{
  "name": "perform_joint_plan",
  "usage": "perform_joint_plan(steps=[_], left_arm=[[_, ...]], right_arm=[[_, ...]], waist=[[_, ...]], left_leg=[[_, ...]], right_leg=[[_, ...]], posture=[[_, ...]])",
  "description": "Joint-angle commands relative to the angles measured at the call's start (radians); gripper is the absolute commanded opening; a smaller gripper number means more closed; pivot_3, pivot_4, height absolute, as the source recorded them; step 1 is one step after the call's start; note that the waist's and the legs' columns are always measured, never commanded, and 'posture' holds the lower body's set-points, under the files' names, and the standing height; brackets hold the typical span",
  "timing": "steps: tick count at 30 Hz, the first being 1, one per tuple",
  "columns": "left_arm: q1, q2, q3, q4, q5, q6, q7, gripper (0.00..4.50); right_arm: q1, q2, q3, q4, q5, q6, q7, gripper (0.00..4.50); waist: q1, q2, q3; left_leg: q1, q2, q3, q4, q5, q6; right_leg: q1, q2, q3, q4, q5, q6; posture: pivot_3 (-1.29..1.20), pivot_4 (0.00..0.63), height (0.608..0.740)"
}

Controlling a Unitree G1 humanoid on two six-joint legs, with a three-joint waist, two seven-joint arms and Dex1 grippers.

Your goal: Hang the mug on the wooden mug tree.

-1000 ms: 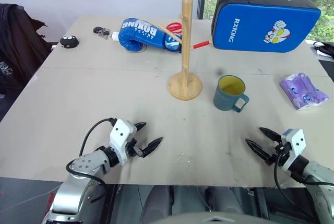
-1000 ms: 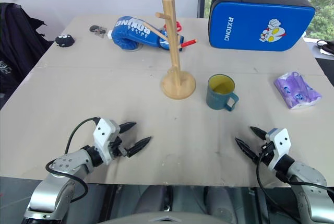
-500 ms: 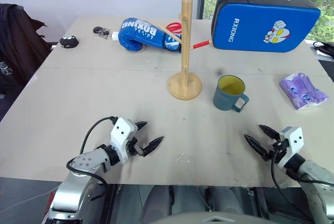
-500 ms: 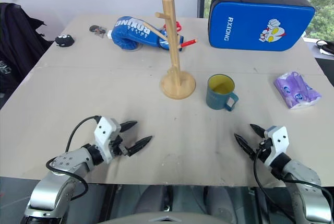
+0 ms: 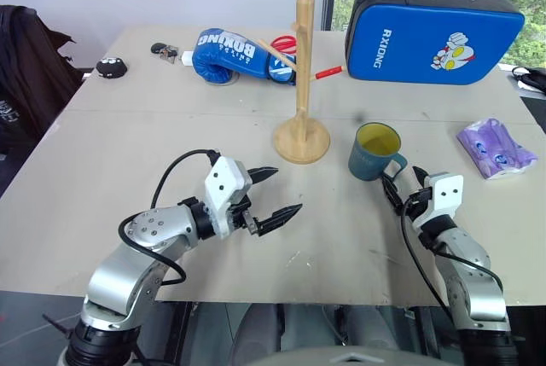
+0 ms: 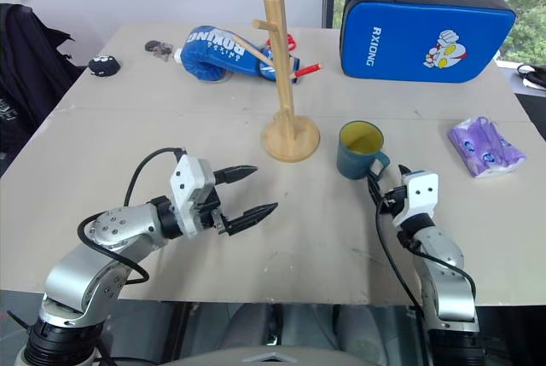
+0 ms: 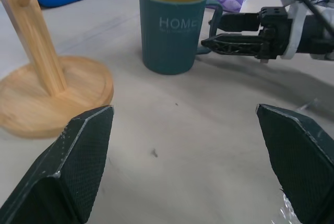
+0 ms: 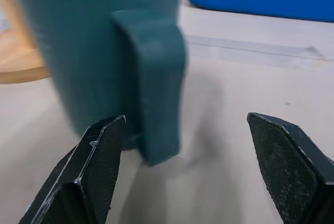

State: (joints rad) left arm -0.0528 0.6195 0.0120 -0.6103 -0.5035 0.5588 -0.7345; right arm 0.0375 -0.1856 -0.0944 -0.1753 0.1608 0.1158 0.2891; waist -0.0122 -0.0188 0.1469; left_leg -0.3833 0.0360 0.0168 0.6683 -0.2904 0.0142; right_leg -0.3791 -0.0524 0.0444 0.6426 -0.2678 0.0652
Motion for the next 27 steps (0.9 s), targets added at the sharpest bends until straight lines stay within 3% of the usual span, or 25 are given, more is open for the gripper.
perform_joint_plan(steps=[1,4,5,7,10,11,14,20,23,27], left_arm=[[-0.019,0.006,-0.004,-0.049,-0.013,0.010,0.012,4.50],[-0.043,0.004,-0.004,-0.057,-0.021,0.027,0.024,4.50],[-0.050,0.003,-0.004,-0.059,-0.024,0.032,0.029,4.50],[-0.061,0.003,-0.005,-0.062,-0.029,0.041,0.036,4.50],[-0.073,0.003,-0.003,-0.063,-0.032,0.050,0.044,4.50],[-0.077,0.003,-0.002,-0.063,-0.034,0.052,0.045,4.50],[-0.082,0.004,0.004,-0.065,-0.038,0.057,0.050,4.50],[-0.098,0.002,0.004,-0.071,-0.049,0.070,0.070,4.50],[-0.114,0.001,0.011,-0.077,-0.062,0.083,0.082,4.50],[-0.147,-0.016,0.029,-0.093,-0.100,0.109,0.117,4.50]], right_arm=[[-0.025,0.009,-0.008,-0.003,-0.015,-0.019,-0.038,3.75],[-0.053,0.014,-0.003,0.028,-0.040,-0.021,-0.067,3.75],[-0.060,0.016,-0.003,0.035,-0.043,-0.023,-0.072,3.51],[-0.074,0.020,0.002,0.050,-0.051,-0.026,-0.078,2.93],[-0.086,0.026,0.012,0.064,-0.056,-0.027,-0.082,1.47],[-0.088,0.028,0.015,0.067,-0.056,-0.027,-0.081,1.30],[-0.095,0.033,0.017,0.072,-0.055,-0.033,-0.081,0.02],[-0.121,0.021,0.003,0.085,-0.045,-0.043,-0.069,0.02],[-0.146,-0.044,0.001,0.049,0.018,-0.002,0.042,0.02],[-0.253,-0.220,0.004,0.032,0.120,0.085,0.275,0.02]], waist=[[0.000,0.000,0.000],[0.000,0.000,0.000],[-0.001,0.000,0.000],[-0.001,0.000,0.000],[-0.001,0.000,0.000],[-0.001,0.000,0.000],[-0.001,0.000,0.000],[-0.001,0.000,0.000],[-0.001,0.001,0.001],[-0.001,0.001,0.001]], left_leg=[[0.000,0.000,0.000,0.000,0.000,0.000],[0.000,0.000,0.000,0.000,0.000,0.000],[0.000,0.000,0.000,0.000,0.000,0.000],[0.000,0.000,0.000,0.000,0.000,0.000],[0.000,0.000,0.000,0.000,0.000,0.000],[0.000,0.000,0.000,0.000,0.000,0.000],[0.000,0.000,0.000,0.000,0.000,0.000],[0.000,0.000,0.000,0.000,0.000,0.000],[0.000,0.000,0.000,0.000,0.000,0.000],[0.000,0.000,0.000,0.000,0.000,0.000]], right_leg=[[0.000,0.000,0.000,0.000,0.000,0.000],[0.000,0.000,0.000,0.000,0.000,0.000],[0.000,0.000,0.000,0.000,0.000,0.000],[0.000,0.000,0.000,0.000,0.000,0.000],[0.000,0.000,0.000,0.000,0.000,0.000],[0.000,0.000,0.000,0.000,0.000,0.000],[0.000,0.000,0.000,0.000,0.000,0.000],[0.000,0.000,0.000,0.000,0.000,0.000],[0.000,0.000,0.000,0.000,0.000,0.000],[0.000,0.000,0.000,0.000,0.000,0.000]], posture=[[0.00,0.150,0.737],[0.00,0.150,0.737],[0.00,0.150,0.737],[0.00,0.150,0.737],[0.00,0.150,0.737],[0.00,0.150,0.737],[0.00,0.150,0.737],[0.00,0.150,0.737],[0.00,0.150,0.737],[0.00,0.150,0.737]])
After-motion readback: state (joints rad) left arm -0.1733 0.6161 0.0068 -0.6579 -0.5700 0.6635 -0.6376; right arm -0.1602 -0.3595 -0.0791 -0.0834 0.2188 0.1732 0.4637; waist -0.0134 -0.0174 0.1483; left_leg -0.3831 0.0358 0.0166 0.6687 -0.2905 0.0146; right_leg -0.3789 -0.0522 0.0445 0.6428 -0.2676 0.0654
